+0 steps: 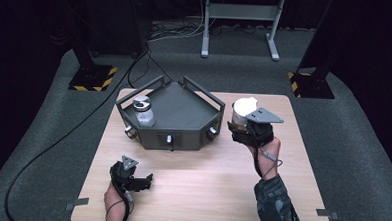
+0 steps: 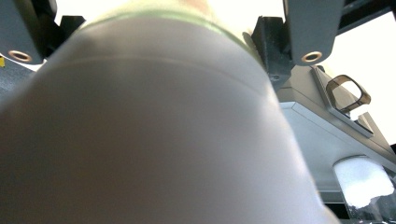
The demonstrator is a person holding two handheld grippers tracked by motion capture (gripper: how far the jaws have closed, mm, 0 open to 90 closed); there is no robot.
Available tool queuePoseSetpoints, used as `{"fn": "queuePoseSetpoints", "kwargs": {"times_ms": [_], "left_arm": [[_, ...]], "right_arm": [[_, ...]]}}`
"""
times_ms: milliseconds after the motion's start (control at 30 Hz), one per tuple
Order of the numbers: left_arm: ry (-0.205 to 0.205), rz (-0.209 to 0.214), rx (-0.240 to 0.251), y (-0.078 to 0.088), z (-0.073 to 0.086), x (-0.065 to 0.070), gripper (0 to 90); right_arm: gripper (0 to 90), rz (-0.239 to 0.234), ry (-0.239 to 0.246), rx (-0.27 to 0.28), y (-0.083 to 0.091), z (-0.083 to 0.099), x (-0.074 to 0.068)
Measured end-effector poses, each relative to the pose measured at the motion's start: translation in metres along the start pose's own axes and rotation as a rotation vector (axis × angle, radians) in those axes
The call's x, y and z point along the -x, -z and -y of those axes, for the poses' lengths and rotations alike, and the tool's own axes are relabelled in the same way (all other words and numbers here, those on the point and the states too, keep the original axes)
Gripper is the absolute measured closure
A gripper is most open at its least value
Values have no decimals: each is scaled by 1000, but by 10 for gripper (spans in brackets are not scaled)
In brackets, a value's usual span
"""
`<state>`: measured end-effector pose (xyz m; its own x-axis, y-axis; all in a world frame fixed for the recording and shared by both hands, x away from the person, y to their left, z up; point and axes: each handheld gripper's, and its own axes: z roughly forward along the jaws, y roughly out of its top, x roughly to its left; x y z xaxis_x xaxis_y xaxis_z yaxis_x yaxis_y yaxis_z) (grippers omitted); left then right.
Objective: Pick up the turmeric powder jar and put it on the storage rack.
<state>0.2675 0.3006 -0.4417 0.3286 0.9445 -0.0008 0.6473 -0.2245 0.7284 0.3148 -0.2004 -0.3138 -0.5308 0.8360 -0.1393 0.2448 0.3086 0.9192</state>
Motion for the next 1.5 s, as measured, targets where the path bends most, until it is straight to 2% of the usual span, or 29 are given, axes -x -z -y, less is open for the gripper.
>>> {"fn": "queuePoseSetpoints", "kwargs": {"times_ms": [1500], "left_arm": [[-1, 3, -1, 0, 0, 0, 4]], "right_arm": [[299, -109, -2, -36, -58, -27, -10]]}}
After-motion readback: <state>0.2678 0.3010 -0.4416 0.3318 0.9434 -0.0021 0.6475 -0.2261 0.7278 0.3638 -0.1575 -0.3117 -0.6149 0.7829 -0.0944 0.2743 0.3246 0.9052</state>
